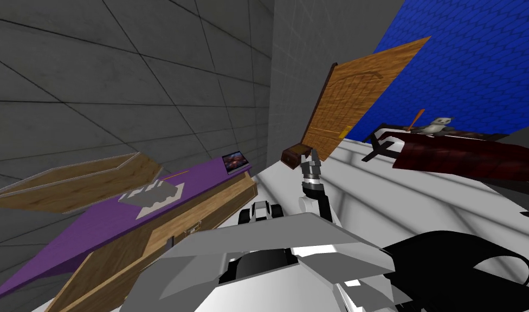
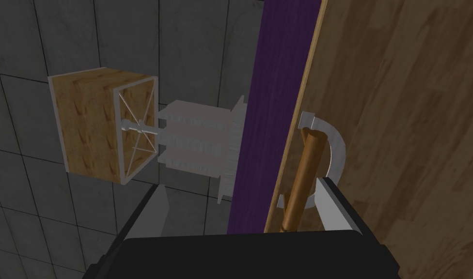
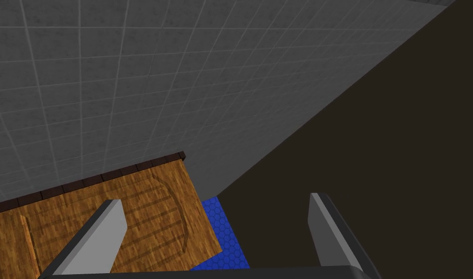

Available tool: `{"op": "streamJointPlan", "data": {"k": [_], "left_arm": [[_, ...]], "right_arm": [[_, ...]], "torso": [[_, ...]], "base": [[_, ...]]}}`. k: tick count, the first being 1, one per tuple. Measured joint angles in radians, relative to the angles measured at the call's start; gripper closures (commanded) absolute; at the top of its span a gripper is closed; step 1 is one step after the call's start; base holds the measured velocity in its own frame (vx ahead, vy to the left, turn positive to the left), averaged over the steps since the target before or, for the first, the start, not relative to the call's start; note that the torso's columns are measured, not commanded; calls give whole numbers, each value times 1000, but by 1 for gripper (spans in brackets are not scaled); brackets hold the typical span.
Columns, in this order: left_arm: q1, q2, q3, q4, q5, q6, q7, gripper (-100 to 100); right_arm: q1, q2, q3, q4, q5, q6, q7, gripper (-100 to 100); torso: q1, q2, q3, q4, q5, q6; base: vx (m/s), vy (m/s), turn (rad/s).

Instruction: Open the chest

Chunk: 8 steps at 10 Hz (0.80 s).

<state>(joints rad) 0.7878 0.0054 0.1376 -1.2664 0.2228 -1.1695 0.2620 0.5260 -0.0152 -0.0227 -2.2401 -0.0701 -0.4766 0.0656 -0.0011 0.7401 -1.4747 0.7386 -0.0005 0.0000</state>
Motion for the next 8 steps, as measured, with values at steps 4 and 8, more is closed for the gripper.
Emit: {"op": "streamJointPlan", "data": {"k": [4, 8], "left_arm": [[123, 9, -9, -93, 14, 12, 42, -100], [128, 8, -10, -87, 14, 21, 44, 0]], "right_arm": [[0, 0, 0, 0, 0, 0, 0, 0], [0, 0, 0, 0, 0, 0, 0, 0]], "torso": [[-6, 1, -3, 2, -7, -1], [-1, -1, -2, 0, -2, 0]], "base": [[48, -16, -40], [0, 0, 0]]}}
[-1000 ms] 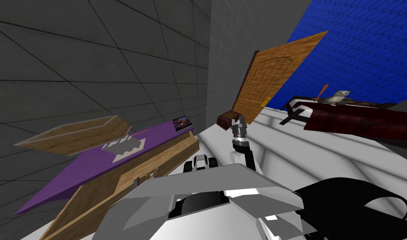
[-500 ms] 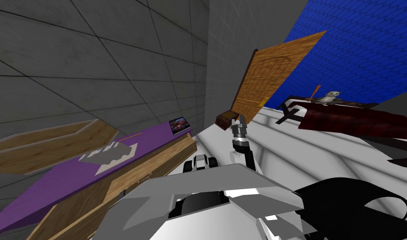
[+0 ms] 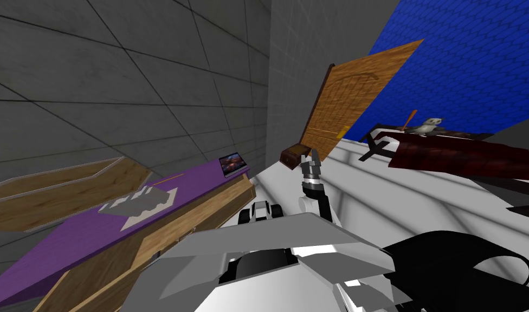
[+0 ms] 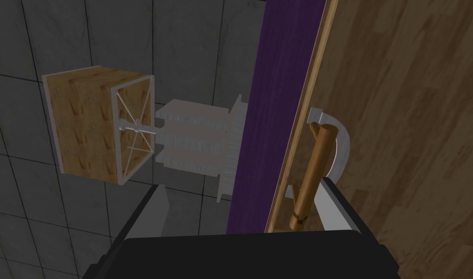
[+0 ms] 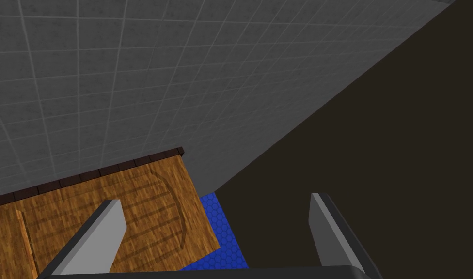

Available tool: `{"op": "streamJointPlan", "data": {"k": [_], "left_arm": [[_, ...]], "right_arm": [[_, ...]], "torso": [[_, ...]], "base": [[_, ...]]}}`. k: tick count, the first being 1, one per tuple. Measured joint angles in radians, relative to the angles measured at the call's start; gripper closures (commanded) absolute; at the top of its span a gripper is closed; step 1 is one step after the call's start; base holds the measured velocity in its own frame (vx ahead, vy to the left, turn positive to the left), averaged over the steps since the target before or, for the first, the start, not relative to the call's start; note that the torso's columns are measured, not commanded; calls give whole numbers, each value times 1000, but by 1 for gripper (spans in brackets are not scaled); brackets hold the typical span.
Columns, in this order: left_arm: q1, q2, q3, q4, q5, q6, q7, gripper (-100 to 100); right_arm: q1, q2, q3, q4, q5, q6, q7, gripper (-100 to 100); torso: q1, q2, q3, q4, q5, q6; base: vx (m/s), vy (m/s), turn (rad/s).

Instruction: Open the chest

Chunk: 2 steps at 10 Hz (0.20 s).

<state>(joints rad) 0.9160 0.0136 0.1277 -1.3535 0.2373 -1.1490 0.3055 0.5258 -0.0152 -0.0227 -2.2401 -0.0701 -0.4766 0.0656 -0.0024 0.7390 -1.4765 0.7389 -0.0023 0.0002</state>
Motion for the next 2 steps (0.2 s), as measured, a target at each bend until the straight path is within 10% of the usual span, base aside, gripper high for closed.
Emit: {"op": "streamJointPlan", "data": {"k": [2], "left_arm": [[1, 0, 0, 2, 0, 2, 0, 0]], "right_arm": [[0, 0, 0, 0, 0, 0, 0, 0]], "torso": [[1, -1, 0, -1, 1, 0]], "base": [[0, 0, 0]]}}
